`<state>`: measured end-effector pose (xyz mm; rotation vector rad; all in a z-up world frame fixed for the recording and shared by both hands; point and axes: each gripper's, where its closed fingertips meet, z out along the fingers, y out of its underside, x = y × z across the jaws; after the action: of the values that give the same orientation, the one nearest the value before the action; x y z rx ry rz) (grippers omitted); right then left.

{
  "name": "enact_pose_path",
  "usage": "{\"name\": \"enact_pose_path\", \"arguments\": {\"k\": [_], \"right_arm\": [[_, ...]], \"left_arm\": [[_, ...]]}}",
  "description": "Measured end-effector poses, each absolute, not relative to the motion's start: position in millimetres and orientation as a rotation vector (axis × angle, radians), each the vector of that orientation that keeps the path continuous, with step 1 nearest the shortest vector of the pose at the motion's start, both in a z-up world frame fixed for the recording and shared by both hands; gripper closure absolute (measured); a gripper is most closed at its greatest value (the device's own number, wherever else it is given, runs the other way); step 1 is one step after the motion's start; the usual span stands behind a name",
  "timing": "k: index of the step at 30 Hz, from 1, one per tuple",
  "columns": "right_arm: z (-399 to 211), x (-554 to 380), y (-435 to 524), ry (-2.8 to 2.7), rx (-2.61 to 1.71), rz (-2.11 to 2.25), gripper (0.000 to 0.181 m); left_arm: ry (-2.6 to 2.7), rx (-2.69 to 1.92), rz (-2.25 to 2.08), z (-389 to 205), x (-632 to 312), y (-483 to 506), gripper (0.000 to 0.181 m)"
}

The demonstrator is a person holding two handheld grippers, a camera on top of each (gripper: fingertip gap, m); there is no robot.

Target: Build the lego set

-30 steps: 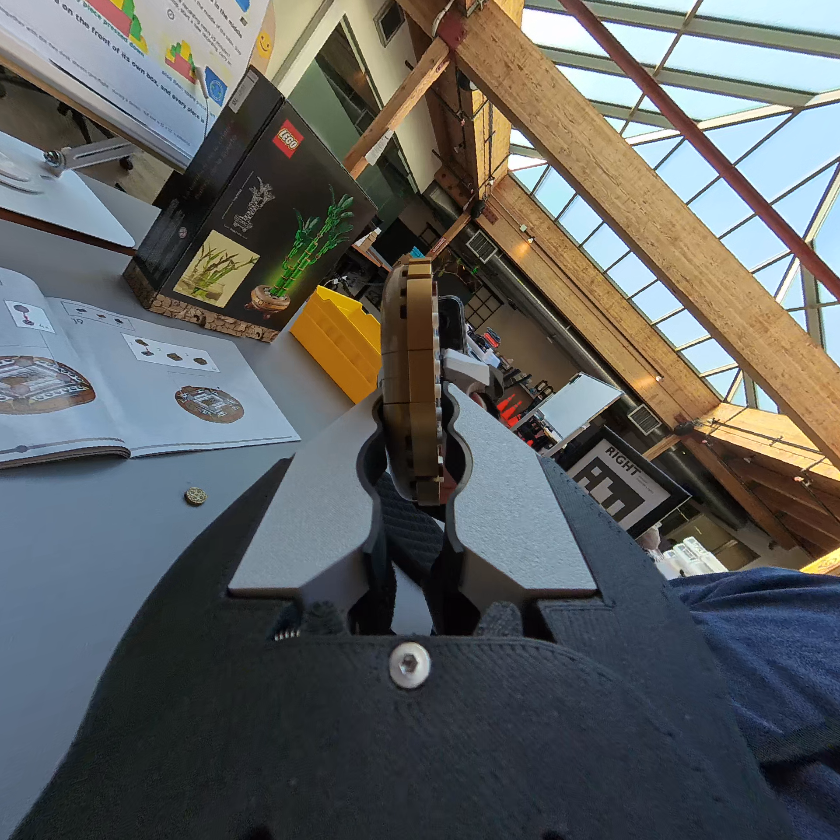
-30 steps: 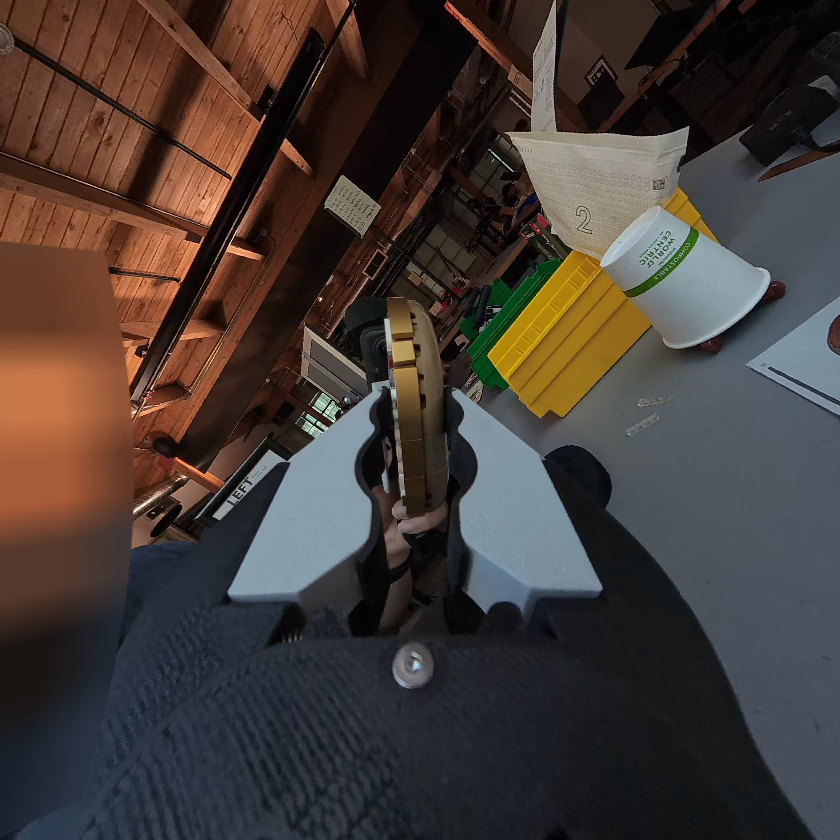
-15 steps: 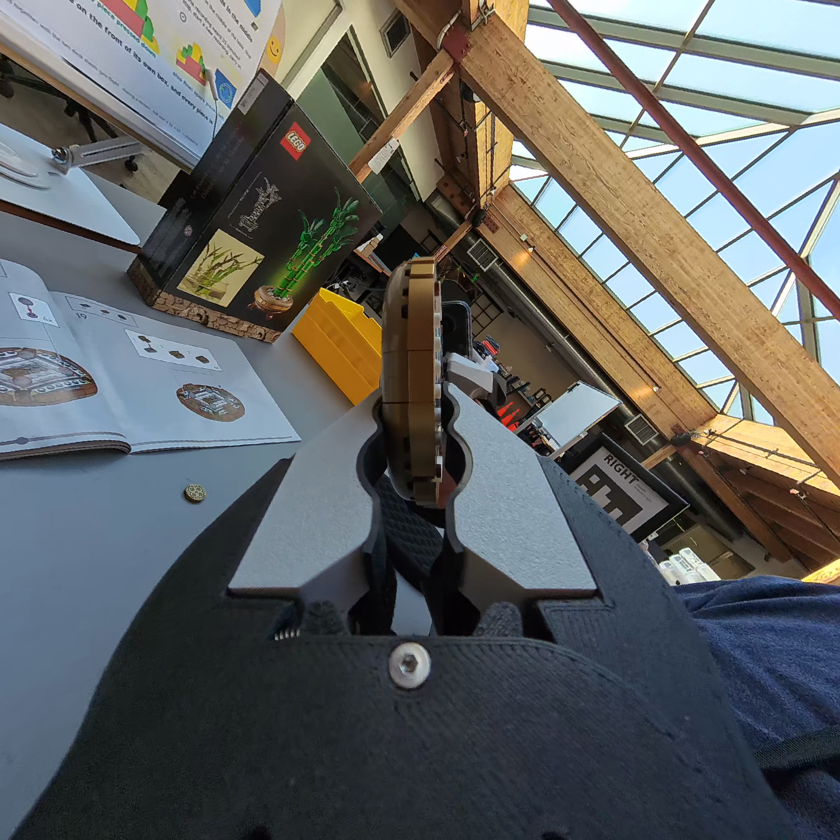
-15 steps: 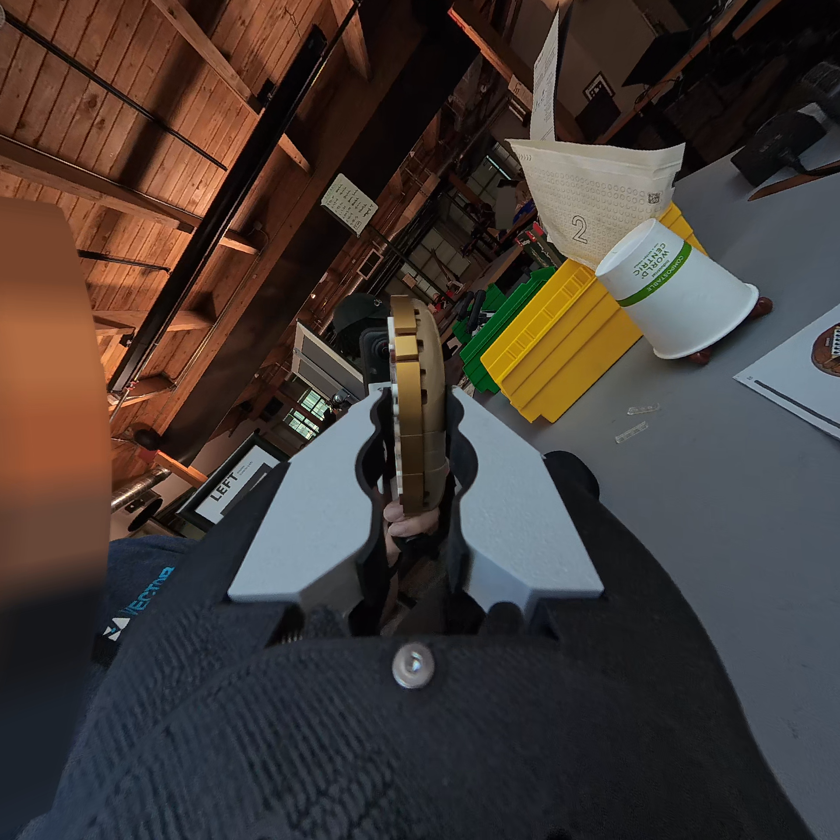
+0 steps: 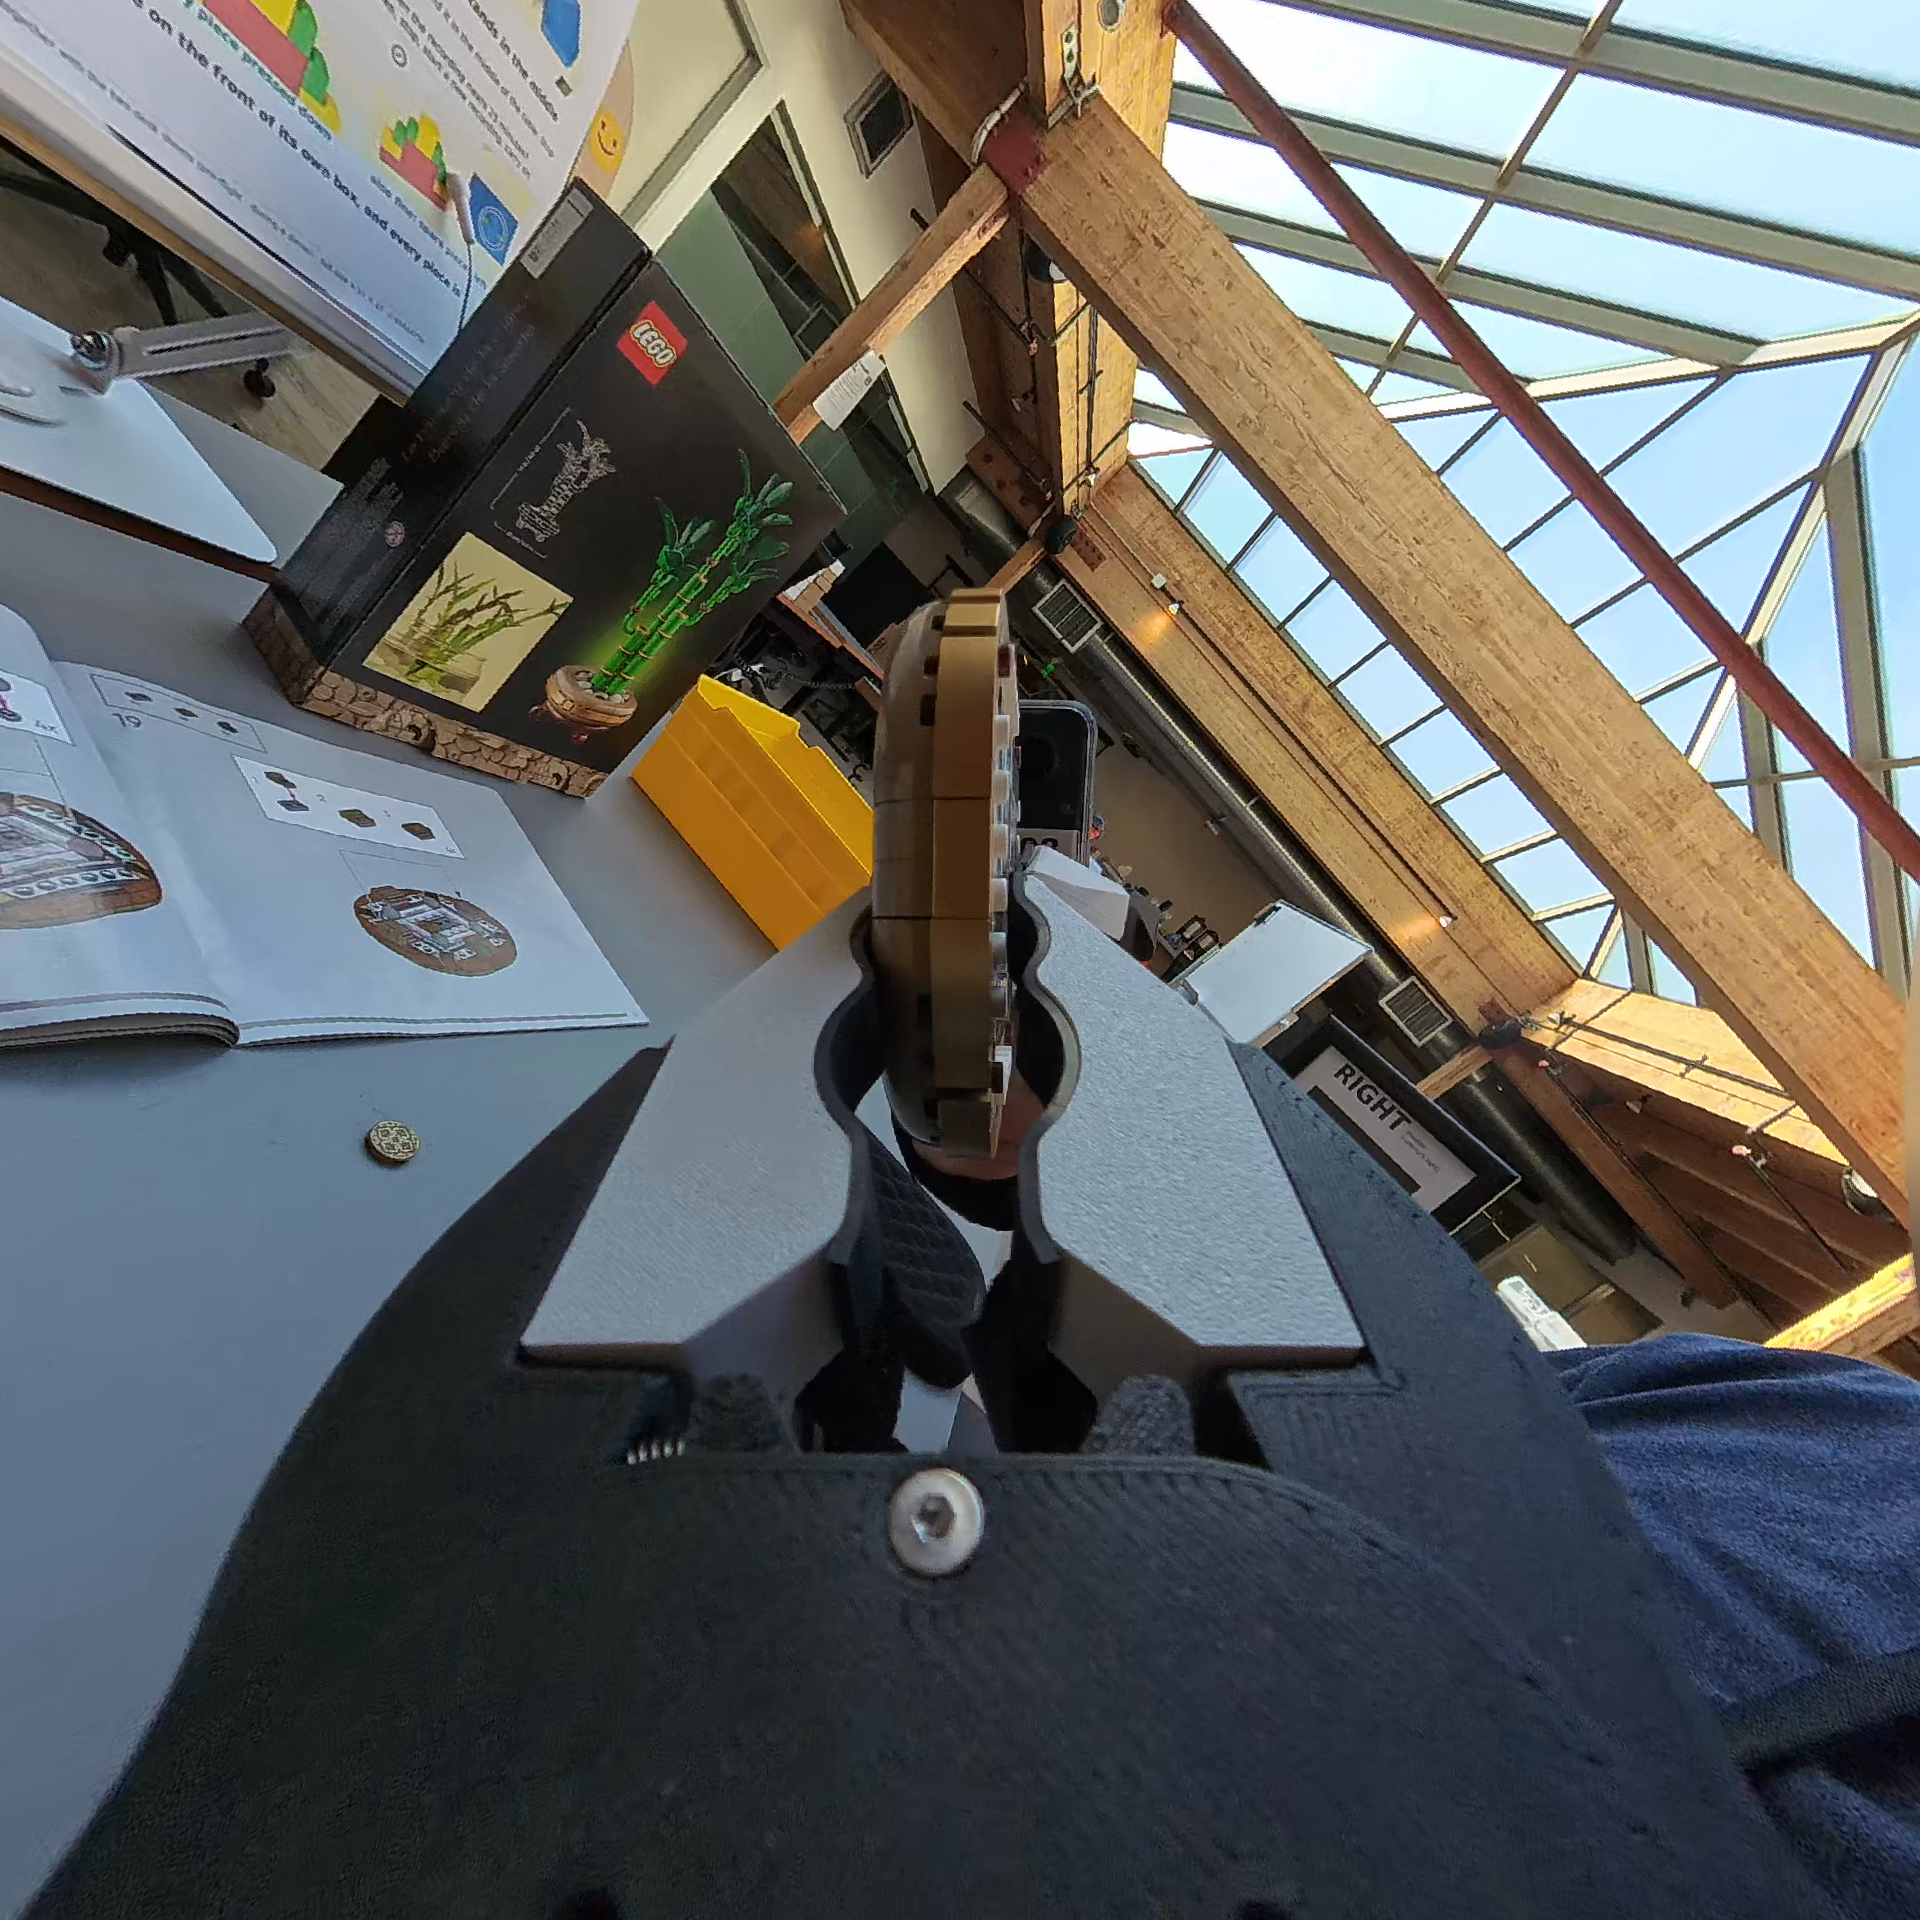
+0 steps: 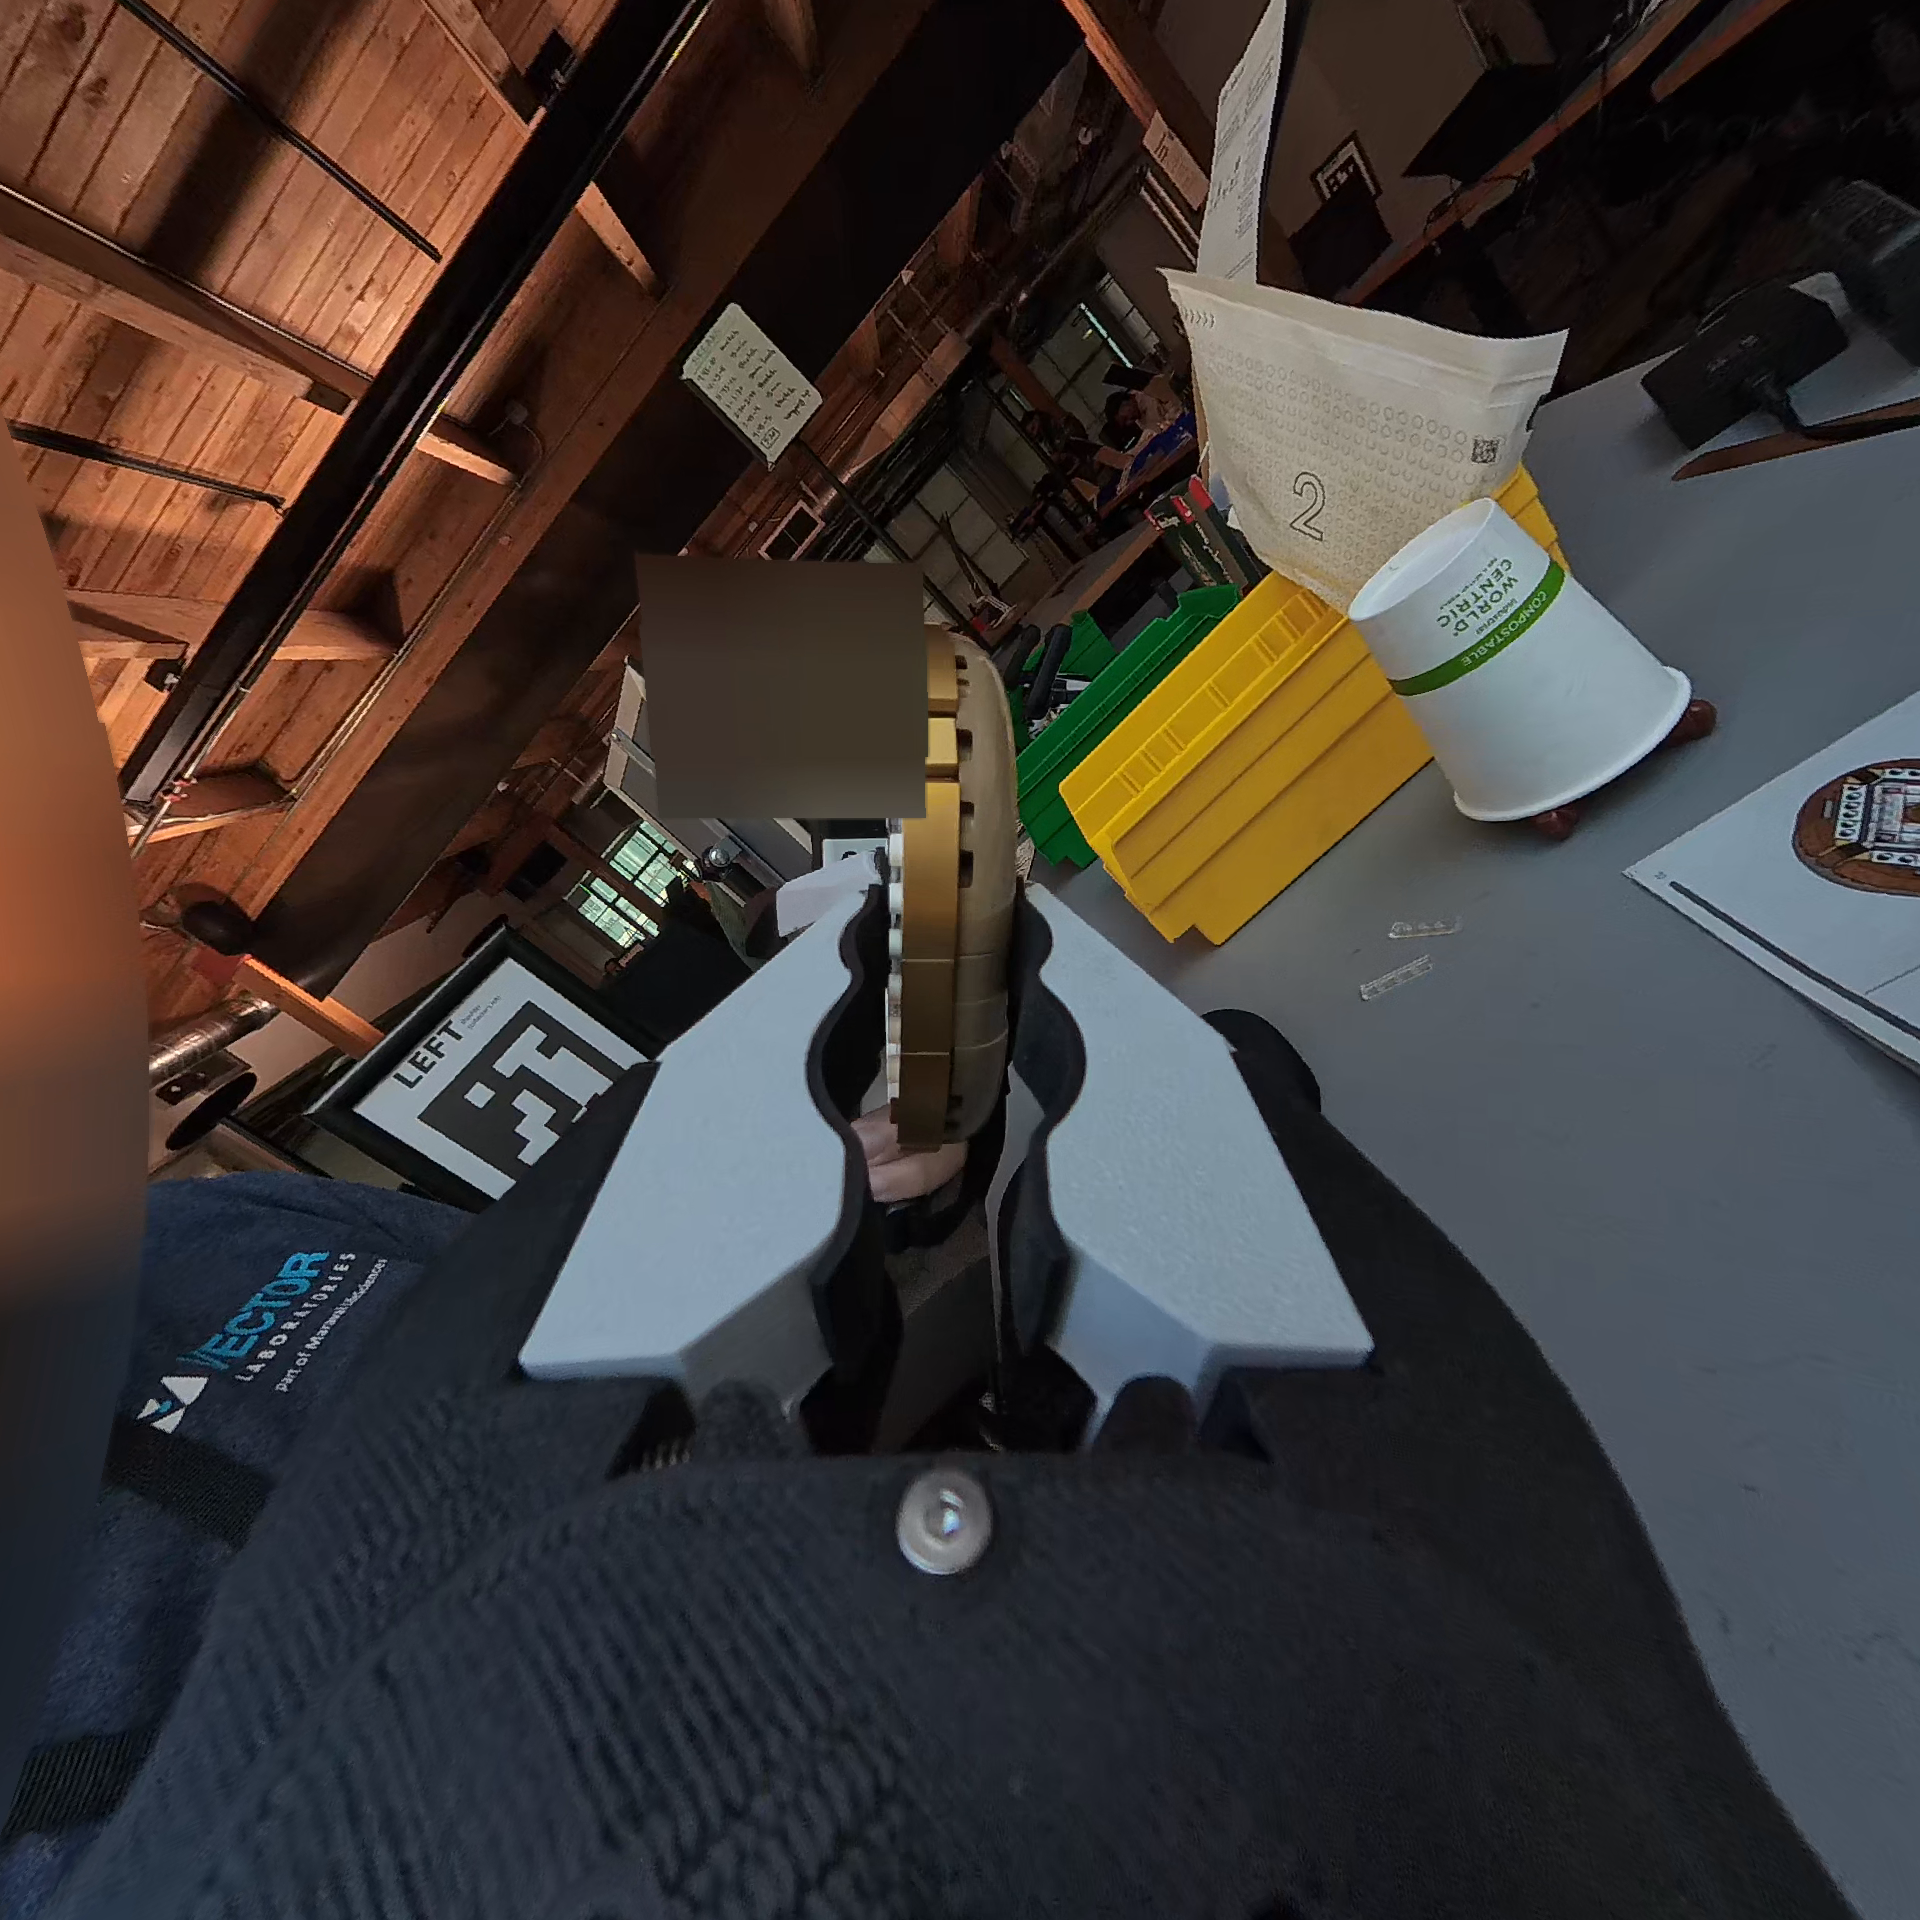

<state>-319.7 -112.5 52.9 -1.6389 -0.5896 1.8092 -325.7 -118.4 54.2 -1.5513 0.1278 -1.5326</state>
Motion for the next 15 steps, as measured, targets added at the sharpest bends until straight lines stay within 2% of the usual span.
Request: {"name": "enact_pose_path", "arguments": {"k": [4,6,9,15], "right_arm": [[57.4,-322.5,-112.9,-0.591,-1.608,1.798,0.159],[55.6,-325.0,-116.9,-0.632,-1.618,1.753,0.147],[52.5,-325.2,-115.5,-0.640,-1.635,1.677,0.156],[52.5,-323.7,-117.1,-0.626,-1.631,1.769,0.160]], "left_arm": [[0.123,-1.533,-1.527,58.3,-328.7,-117.8,0.163],[0.115,-1.535,-1.509,57.8,-330.9,-116.3,0.163],[0.106,-1.526,-1.537,58.3,-330.7,-117.5,0.163],[0.104,-1.523,-1.538,58.0,-329.1,-118.6,0.163]]}}
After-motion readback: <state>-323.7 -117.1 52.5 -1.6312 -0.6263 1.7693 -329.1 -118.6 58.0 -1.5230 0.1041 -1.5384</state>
